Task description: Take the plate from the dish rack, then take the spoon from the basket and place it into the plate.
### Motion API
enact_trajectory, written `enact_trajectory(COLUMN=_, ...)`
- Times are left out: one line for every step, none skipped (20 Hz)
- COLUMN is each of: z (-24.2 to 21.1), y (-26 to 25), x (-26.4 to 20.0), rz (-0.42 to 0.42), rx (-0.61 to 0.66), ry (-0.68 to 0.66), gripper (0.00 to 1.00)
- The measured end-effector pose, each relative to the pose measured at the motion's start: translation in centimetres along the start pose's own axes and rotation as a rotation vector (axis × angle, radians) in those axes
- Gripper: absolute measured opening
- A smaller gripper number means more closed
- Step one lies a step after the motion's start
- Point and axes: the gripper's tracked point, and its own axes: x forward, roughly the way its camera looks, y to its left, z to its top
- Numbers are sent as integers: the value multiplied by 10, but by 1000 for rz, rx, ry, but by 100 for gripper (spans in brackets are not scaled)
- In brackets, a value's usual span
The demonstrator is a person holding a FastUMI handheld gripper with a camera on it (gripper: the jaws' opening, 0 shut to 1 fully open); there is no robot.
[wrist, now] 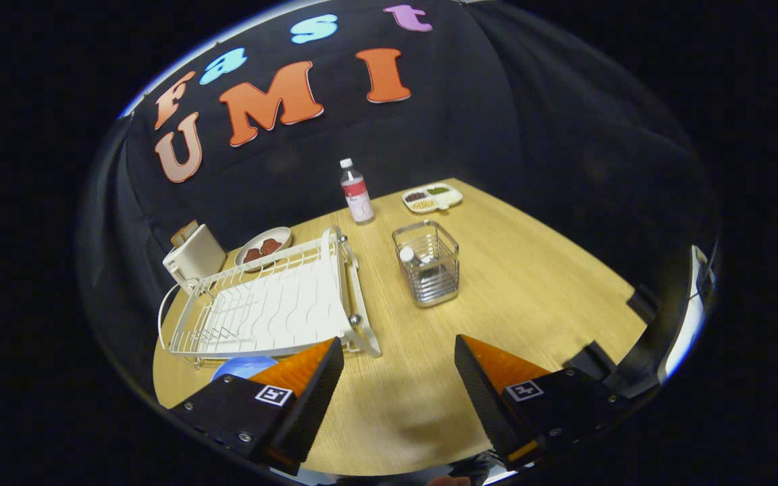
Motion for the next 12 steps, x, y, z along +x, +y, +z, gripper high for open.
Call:
enact_trajectory(z=13, y=-2, x=6, rz=2, rx=-30, ry=-39, gripper=98)
enact_trajectory(z=24, y=-5, x=11, rz=5, rx=-62, ry=-80, gripper=98)
enact_trajectory(z=33, y=-7, x=17, rz=4, rx=-86, ry=-115, gripper=98)
enact_trajectory(z=42, y=-9, x=23, rz=8, rx=-112, ry=-147, gripper=99)
enact_trajectory(z=51, y=-7, x=29, rz=25, rx=-137, ry=-186, gripper=98)
enact_trajectory(z=59, y=-5, x=34, rz=43, rx=-161, ry=-228, gripper=98)
enact_trajectory(z=65, y=-8, x=40, rz=41, rx=-189, ry=-269, gripper=98)
enact_trajectory(z=70, y=-13, x=46, rz=30, rx=-219, ry=-305, gripper=99)
enact_trajectory(z=71, y=-17, x=51, rz=16, rx=-245, ry=-330, gripper=99)
enact_trajectory(z=70, y=-20, x=57, rz=11, rx=-263, ry=-342, gripper=99)
enact_trajectory(z=70, y=-21, x=63, rz=10, rx=-274, ry=-350, gripper=99)
enact_trajectory(z=69, y=-22, x=68, rz=7, rx=-280, ry=-358, gripper=99)
